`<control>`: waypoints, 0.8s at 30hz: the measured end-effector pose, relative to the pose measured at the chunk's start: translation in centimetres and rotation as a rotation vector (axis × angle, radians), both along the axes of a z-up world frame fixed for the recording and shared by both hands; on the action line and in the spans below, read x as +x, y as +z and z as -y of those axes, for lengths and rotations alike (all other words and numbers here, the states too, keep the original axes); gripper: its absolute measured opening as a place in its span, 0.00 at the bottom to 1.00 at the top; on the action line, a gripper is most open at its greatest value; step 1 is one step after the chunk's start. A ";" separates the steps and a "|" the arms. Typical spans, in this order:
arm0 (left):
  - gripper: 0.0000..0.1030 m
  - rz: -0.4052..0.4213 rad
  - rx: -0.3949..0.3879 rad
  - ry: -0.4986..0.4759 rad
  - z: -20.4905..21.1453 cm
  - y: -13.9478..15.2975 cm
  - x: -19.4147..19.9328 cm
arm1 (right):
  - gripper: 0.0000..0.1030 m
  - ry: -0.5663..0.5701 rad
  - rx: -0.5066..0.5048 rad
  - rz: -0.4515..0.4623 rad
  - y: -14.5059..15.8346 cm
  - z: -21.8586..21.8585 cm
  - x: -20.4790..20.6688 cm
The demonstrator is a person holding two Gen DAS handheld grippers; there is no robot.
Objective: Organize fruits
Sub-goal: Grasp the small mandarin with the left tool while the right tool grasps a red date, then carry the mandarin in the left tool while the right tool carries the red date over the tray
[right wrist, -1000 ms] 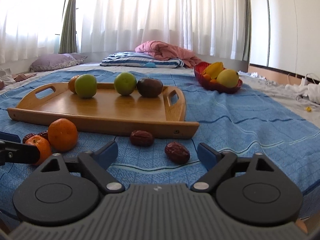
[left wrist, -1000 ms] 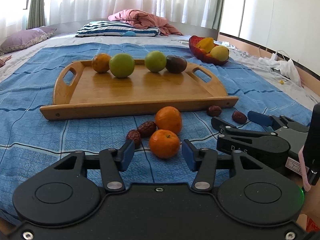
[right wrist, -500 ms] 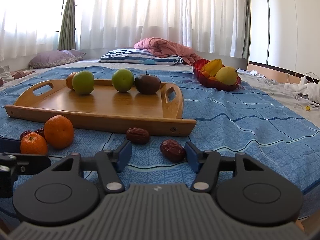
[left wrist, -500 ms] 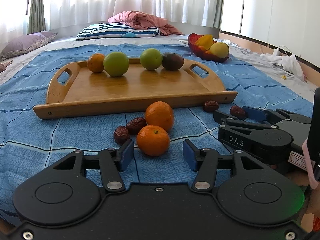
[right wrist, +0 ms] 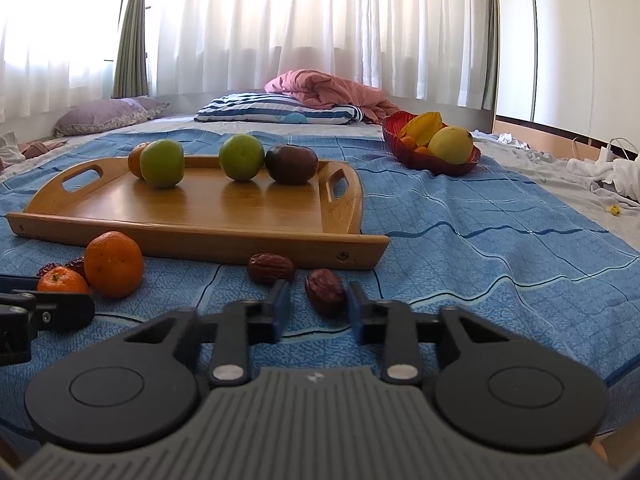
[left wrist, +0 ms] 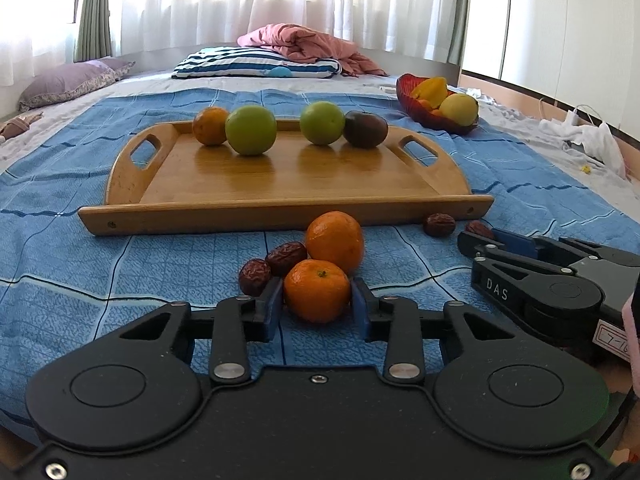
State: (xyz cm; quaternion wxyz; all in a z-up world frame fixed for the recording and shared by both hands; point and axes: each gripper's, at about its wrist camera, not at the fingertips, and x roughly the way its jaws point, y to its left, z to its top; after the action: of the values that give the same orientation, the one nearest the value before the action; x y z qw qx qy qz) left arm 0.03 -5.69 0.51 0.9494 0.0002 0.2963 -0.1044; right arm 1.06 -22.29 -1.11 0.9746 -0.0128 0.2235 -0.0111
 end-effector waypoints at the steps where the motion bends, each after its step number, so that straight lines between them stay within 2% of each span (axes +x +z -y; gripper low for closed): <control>1: 0.33 0.003 0.005 0.002 0.1 0.0 -0.1 | 0.25 0.002 -0.003 -0.001 0.0 0.0 0.0; 12: 0.33 0.063 0.019 0.020 -0.4 1.4 -0.7 | 0.23 0.020 0.008 0.022 0.6 -0.3 -0.6; 24: 0.33 0.075 0.024 0.076 -2.0 2.0 0.0 | 0.22 0.014 0.011 0.045 1.3 -0.5 -0.7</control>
State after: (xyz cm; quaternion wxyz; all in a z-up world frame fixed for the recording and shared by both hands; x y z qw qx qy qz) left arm 0.05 -3.69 2.55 0.9630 0.0041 0.2615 -0.0646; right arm 0.40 -21.83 0.24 0.9794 -0.0087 0.2016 -0.0034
